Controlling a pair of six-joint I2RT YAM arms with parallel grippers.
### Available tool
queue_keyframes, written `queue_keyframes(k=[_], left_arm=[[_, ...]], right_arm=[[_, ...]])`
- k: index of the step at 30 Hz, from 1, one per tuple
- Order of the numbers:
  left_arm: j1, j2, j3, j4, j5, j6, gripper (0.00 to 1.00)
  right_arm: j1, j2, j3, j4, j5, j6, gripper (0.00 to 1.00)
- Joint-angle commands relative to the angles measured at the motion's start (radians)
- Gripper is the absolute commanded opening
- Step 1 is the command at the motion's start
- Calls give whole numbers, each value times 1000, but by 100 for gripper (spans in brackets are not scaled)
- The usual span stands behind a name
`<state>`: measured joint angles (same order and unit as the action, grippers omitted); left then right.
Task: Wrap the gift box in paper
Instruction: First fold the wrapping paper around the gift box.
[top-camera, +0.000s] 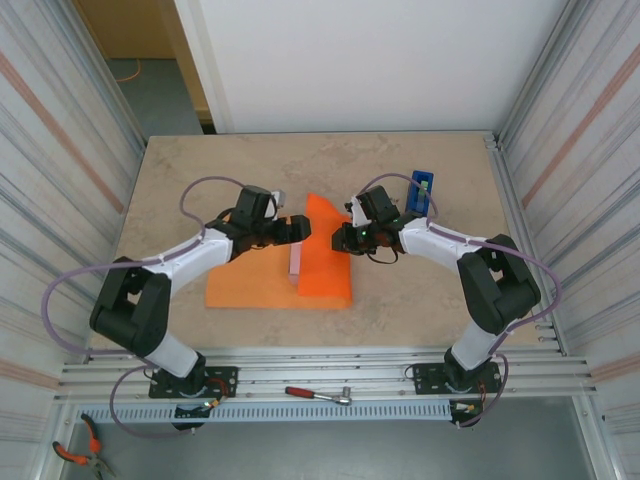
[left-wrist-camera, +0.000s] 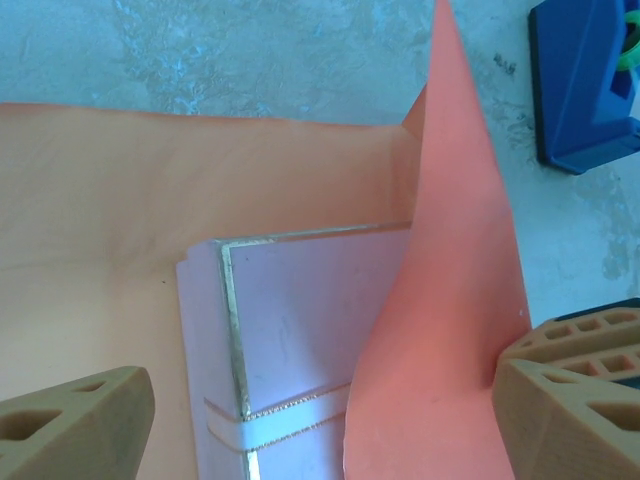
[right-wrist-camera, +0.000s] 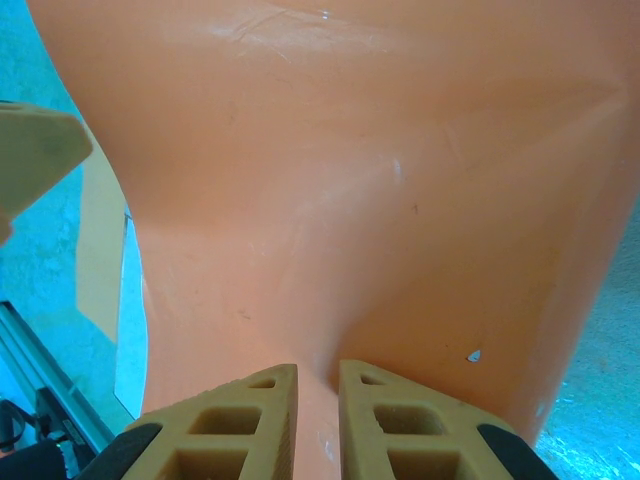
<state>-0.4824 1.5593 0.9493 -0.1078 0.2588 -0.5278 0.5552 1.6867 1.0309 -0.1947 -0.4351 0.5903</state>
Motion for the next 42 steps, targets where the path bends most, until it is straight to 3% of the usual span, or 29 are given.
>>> queue_keyframes(k=[1, 7, 13, 23, 30, 33, 39, 42], left_arm=[[-19, 41, 42, -60, -6, 37, 89], [-49, 86, 36, -88, -90, 28, 88], [-69, 94, -4, -114, -181, 6, 79], [-85, 18, -102, -62, -237, -65, 68], [-92, 21, -113, -41, -237, -91, 67], [-94, 25, -119, -33, -238, -100, 63], [-99, 26, -133, -16, -240, -129, 59], [-108, 27, -141, -8, -251, -148, 57]], right_arm=[[12, 53, -15, -52, 30, -27, 19], [15, 54, -11, -48, 26, -24, 18], [6, 15, 23, -63, -3, -16, 21], [-72, -136, 10, -16, 22, 73, 34], [-25, -114, 17, -42, 77, 83, 37], [21, -95, 29, -71, 111, 71, 32], [73, -76, -27, 36, 52, 104, 1], [91, -61, -23, 51, 43, 104, 0]])
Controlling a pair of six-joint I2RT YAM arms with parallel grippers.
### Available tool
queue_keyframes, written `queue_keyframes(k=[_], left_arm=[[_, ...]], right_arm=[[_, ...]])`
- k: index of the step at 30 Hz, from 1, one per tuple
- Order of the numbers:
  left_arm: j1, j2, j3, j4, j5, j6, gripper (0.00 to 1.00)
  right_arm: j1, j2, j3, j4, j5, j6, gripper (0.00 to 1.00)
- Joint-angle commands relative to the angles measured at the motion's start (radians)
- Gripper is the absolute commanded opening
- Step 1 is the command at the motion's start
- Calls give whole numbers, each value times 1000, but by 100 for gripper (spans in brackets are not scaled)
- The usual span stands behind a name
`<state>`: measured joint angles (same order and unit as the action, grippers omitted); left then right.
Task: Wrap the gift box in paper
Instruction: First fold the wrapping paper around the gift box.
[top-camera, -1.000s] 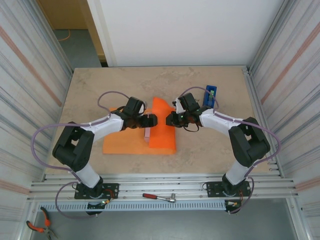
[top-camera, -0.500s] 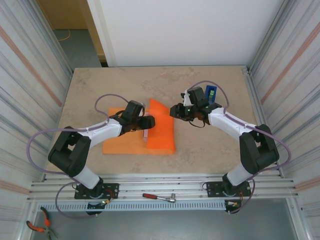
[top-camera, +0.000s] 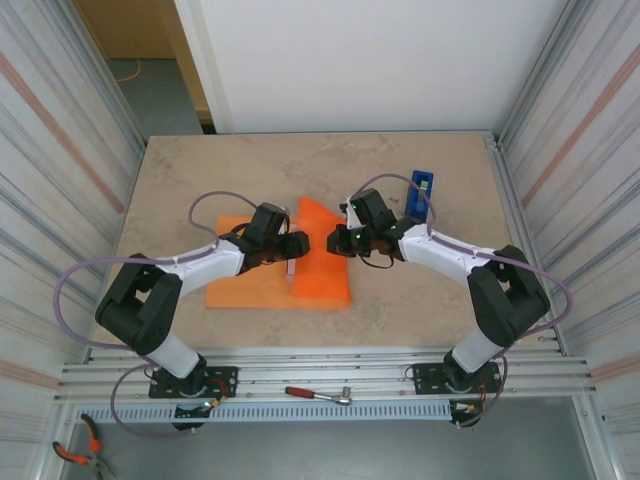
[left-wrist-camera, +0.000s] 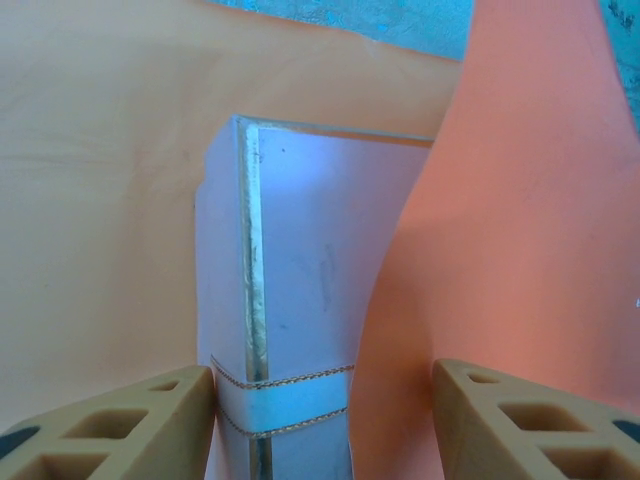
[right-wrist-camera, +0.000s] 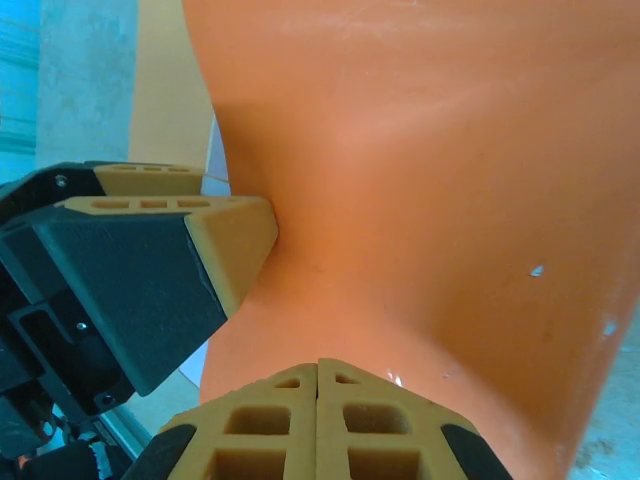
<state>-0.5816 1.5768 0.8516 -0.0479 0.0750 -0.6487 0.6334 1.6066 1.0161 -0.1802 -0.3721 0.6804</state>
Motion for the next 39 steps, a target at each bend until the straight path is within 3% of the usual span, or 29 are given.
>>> queue_keyframes(k=[1, 17, 29, 39], left_arm=[[-14, 10, -45, -65, -71, -34, 57], [-26, 10, -55, -68, -91, -50, 55], [-29, 4, -55, -70, -93, -54, 54], [-32, 11, -47, -67, -91, -58, 54]], right_arm=[[19, 25, -7, 35, -22, 13, 0], [14, 137, 25, -34, 10, -44, 0], [-1, 78, 61, -65, 1, -62, 0], [-11, 118, 29, -65, 17, -74, 0]])
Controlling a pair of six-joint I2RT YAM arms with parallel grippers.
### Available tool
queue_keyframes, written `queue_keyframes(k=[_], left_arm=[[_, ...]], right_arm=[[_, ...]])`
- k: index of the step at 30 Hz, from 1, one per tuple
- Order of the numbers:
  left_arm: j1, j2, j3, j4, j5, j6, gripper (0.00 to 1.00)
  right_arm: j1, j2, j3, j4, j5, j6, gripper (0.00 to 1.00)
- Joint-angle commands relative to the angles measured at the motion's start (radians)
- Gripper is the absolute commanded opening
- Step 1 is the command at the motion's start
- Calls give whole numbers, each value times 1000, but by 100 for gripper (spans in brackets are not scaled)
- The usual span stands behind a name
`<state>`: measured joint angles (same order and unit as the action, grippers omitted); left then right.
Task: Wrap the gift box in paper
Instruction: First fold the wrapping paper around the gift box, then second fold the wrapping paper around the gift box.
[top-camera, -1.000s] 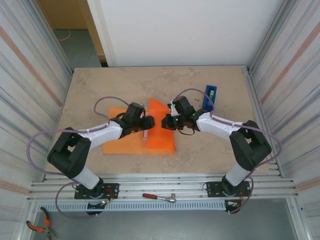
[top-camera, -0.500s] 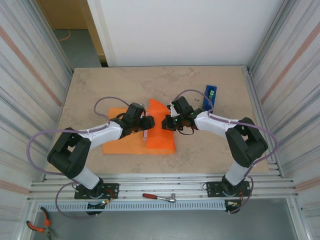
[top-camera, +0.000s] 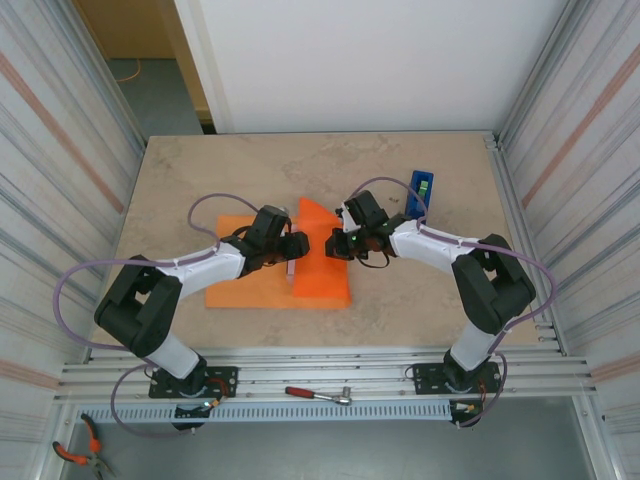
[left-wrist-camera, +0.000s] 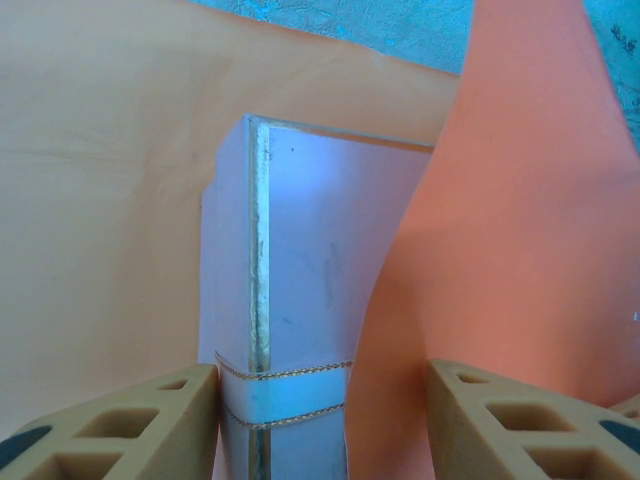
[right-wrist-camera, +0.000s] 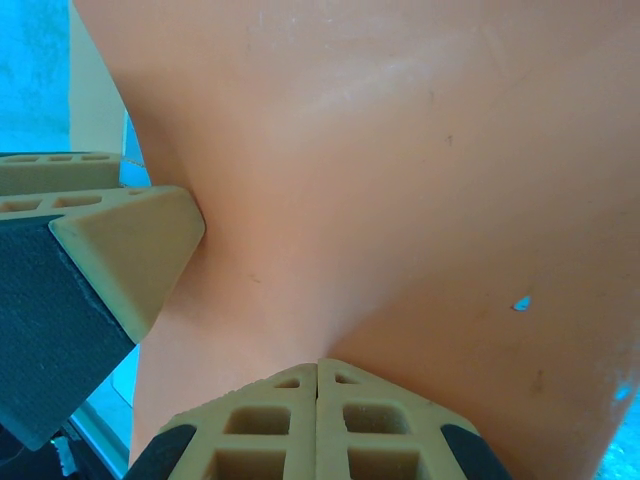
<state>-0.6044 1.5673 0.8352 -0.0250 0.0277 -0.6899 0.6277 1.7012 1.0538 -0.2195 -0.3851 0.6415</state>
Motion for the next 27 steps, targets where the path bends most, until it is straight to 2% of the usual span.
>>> queue_keyframes(k=[1, 6, 11, 15, 23, 27], left_arm=[[-9, 19, -29, -90, -42, -13, 54], [3, -27, -4, -111, 11, 49, 58], [58, -169, -18, -196, 32, 87, 65], [164, -317, -94, -267, 38, 84, 68], [484, -561, -324, -372, 101, 53, 74], [571, -630, -396, -390, 97, 30, 75]], right_arm=[[-8, 27, -17, -27, 33, -35, 0], [-9, 22, -51, -27, 48, -29, 0], [-9, 19, -60, -42, 55, -29, 0], [-9, 11, -72, -47, 63, -32, 0], [-8, 13, -85, -43, 57, -32, 0], [-8, 15, -87, -37, 54, -32, 0]])
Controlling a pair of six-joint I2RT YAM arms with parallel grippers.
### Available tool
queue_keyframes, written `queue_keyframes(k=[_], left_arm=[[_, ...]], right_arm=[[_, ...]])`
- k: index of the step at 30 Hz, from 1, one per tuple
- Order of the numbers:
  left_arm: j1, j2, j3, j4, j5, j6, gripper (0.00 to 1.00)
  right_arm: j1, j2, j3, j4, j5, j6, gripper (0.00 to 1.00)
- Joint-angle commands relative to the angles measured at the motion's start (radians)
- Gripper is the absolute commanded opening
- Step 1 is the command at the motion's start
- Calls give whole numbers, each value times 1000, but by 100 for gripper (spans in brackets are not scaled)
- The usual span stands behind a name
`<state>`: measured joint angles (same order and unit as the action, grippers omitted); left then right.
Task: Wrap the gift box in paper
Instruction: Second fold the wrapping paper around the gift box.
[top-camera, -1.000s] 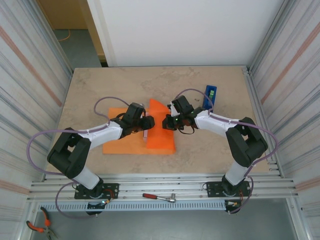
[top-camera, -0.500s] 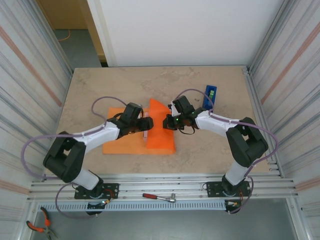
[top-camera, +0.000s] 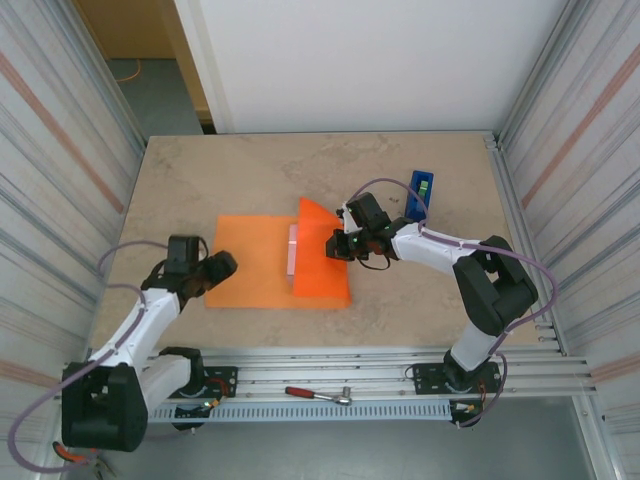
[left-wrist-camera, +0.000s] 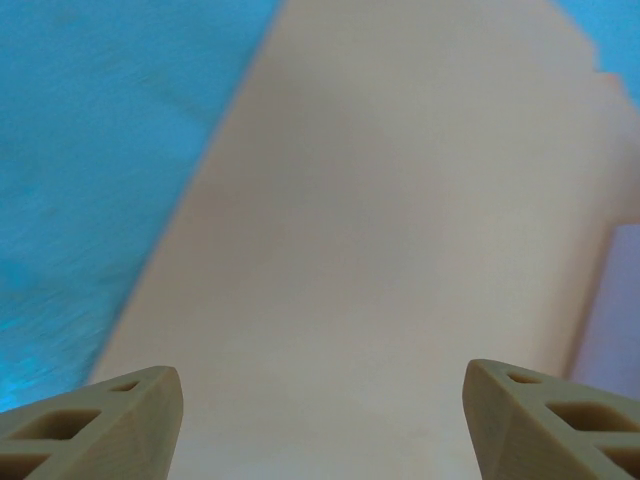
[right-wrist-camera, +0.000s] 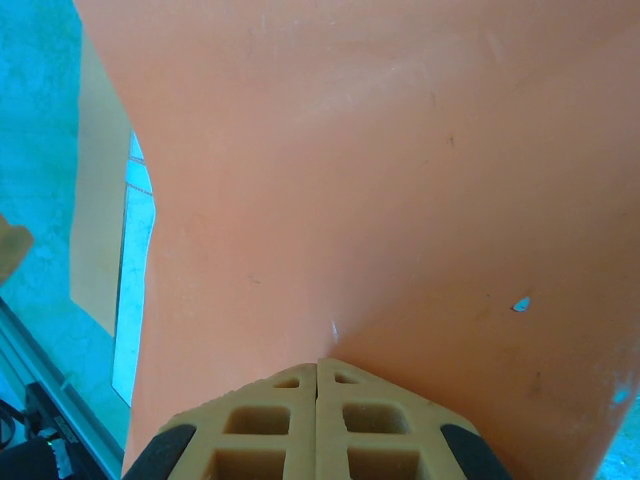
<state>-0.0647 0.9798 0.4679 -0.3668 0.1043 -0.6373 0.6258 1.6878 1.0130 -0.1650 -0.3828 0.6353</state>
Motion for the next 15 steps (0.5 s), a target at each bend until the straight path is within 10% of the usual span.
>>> queue_keyframes(k=[1, 15], left_arm=[[44, -49, -41, -46, 16, -29, 75], [51, 67, -79, 33, 37, -94, 81]], right_arm=[[-6, 29, -44, -92, 51, -26, 0], [-5, 20, -40, -101, 49, -28, 0]])
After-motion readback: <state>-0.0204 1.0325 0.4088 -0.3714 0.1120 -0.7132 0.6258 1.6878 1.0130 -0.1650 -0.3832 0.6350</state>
